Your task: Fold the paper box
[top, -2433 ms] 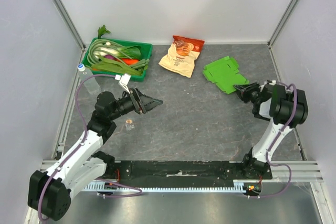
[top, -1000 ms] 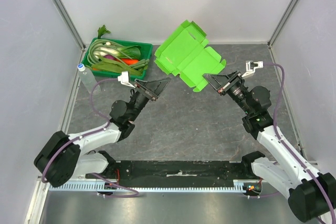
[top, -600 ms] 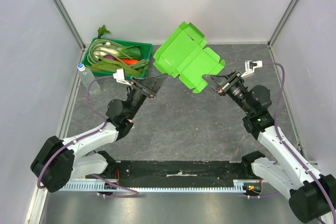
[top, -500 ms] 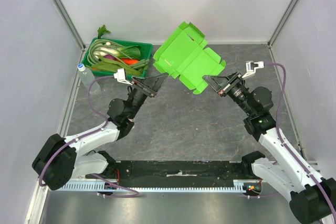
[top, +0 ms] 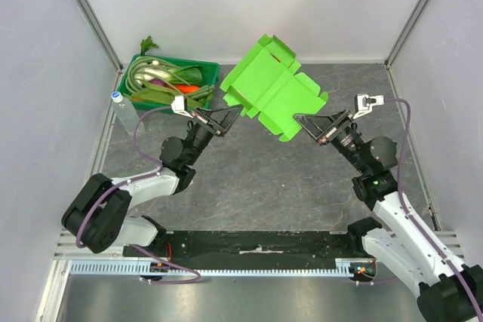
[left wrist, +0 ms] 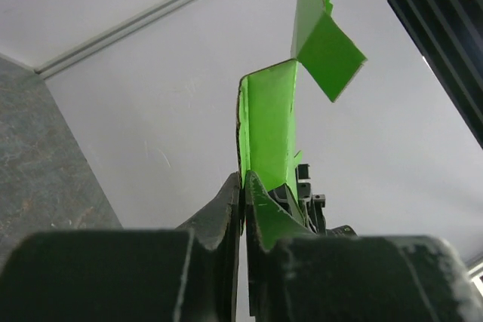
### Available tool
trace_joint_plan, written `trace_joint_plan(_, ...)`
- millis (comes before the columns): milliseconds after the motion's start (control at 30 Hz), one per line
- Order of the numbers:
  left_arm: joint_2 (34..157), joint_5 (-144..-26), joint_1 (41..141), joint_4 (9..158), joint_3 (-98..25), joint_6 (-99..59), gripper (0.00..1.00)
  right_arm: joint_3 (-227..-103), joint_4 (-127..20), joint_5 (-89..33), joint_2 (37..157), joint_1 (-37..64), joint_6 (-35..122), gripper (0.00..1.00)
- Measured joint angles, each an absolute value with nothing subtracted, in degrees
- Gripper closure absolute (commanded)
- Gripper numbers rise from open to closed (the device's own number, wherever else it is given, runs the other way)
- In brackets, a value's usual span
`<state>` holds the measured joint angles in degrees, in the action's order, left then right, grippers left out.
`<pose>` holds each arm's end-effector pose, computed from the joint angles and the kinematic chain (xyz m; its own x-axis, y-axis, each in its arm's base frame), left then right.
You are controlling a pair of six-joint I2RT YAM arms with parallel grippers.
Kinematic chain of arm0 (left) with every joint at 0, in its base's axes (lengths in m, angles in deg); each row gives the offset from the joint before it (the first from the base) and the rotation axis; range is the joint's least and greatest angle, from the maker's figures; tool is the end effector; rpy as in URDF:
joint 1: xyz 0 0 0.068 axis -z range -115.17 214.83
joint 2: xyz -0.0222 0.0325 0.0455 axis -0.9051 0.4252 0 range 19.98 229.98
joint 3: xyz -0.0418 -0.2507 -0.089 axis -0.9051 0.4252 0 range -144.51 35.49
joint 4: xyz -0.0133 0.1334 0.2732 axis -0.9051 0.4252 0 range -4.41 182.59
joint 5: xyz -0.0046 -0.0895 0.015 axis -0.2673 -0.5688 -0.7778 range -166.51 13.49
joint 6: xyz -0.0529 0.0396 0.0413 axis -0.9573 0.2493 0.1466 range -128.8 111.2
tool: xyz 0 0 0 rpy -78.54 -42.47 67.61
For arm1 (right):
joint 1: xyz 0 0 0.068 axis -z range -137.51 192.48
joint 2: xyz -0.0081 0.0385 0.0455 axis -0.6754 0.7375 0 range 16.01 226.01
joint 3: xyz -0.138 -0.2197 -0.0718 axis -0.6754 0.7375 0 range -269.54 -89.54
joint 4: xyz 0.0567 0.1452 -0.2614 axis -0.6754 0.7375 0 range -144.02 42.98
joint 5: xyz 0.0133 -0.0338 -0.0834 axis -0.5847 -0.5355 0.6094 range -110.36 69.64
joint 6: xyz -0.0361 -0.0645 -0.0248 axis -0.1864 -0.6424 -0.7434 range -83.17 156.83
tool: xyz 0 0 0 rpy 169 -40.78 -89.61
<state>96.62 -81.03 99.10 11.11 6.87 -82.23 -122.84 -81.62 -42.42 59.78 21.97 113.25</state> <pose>0.2650 -0.1869 0.2537 -0.4888 -0.8232 -0.2888 0.5296 -0.0169 -0.8481 0.2331 0.1138 0.3398 -0.5778 0.7457 -0.3319 -0.4234 0.0738 0.9029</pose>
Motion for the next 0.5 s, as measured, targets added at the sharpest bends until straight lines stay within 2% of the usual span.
trace_joint_plan(67, 97.37, -82.53, 98.61, 10.06, 7.24, -83.65, 0.97, -120.32, -84.59, -42.6, 59.72, 21.99, 115.33, 1.0)
trace_joint_plan(100, 97.65, -83.19, 98.33, 10.02, 7.57, -84.39, 0.98, -118.86, -86.45, -42.62, 59.83, 22.04, 116.55, 0.88)
trace_joint_plan(133, 97.85, -83.8, 98.13, 10.02, 7.94, -84.94, 0.98, -117.74, -87.71, -42.77, 59.98, 22.04, 117.42, 0.46)
trace_joint_plan(167, 97.91, -84.33, 97.92, 10.06, 8.27, -85.33, 0.98, -117.13, -88.37, -42.97, 60.13, 22.04, 118.21, 0.31)
trace_joint_plan(233, 97.87, -85.07, 97.57, 10.13, 8.73, -85.49, 0.98, -117.46, -87.39, -44.65, 60.46, 22.06, 117.16, 0.07)
trace_joint_plan(267, 97.81, -85.4, 97.37, 10.24, 8.95, -85.49, 0.98, -118.9, -84.22, -45.57, 60.33, 21.95, 114.47, 0.03)
trace_joint_plan(333, 96.58, -86.16, 96.71, 10.54, 10.06, -85.51, 0.98, -123.73, -74.25, -44.74, 60.2, 21.8, 107.5, 0.02)
trace_joint_plan(500, 84.63, -88.98, 92.49, 16.66, 13.32, -83.28, 0.98, -140.17, -46.08, -33.44, 61.6, 21.69, 84.55, 0.02)
